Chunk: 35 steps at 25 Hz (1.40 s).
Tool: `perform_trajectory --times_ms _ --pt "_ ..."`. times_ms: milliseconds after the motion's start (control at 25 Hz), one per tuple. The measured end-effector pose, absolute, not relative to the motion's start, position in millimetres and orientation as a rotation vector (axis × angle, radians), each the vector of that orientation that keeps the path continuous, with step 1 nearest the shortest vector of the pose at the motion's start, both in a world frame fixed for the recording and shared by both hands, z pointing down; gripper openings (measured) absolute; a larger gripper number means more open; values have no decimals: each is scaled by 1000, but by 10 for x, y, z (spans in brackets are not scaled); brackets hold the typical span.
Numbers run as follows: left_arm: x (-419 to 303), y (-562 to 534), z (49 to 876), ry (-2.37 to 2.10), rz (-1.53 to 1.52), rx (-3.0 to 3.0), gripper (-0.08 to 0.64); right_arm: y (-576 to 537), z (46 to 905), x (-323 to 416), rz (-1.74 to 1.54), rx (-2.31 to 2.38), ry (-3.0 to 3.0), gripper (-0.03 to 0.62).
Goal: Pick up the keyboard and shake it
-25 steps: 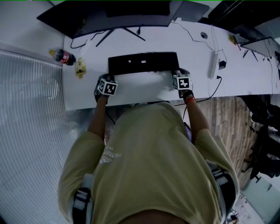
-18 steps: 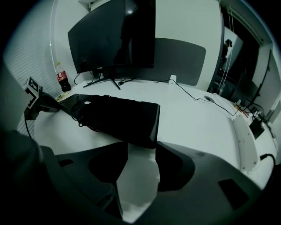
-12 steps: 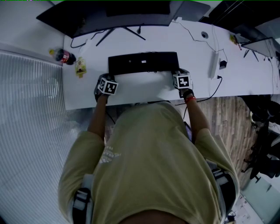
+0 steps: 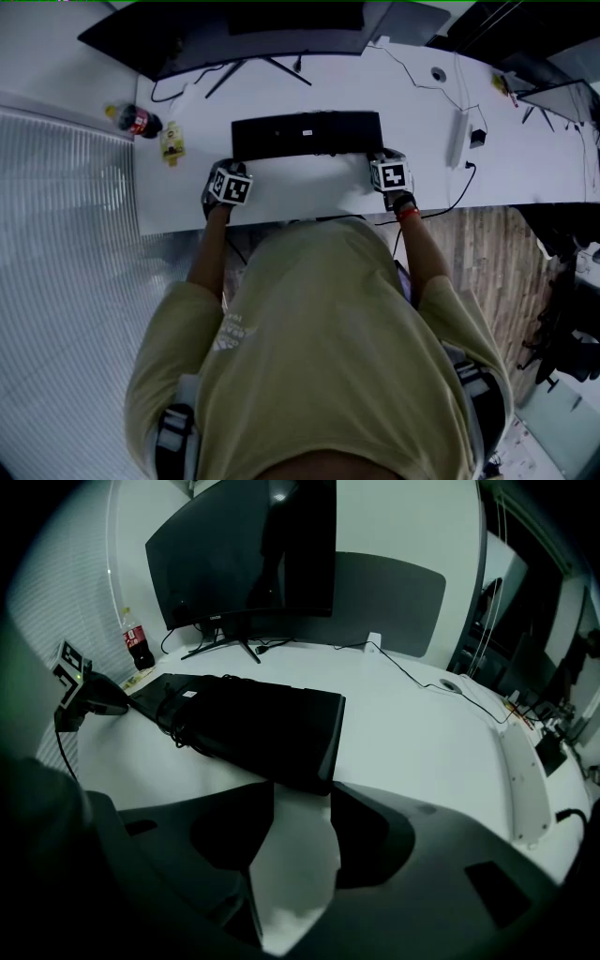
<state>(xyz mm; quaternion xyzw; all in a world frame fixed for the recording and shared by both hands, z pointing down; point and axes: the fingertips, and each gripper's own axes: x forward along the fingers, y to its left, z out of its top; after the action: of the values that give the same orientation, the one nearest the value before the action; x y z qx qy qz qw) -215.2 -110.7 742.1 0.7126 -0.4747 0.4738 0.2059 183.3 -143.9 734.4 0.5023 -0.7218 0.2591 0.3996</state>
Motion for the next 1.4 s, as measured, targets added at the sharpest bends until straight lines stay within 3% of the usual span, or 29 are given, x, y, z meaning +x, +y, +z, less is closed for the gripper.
perform_trajectory --times_ms 680,1400 --pt "-1937 -1152 7194 -1328 1251 2086 112 -1527 6911 1713 634 1354 -1953 190" --pt "-1514 -1632 6442 -1423 907 2256 75 -1873 6221 1348 566 1414 -2135 139"
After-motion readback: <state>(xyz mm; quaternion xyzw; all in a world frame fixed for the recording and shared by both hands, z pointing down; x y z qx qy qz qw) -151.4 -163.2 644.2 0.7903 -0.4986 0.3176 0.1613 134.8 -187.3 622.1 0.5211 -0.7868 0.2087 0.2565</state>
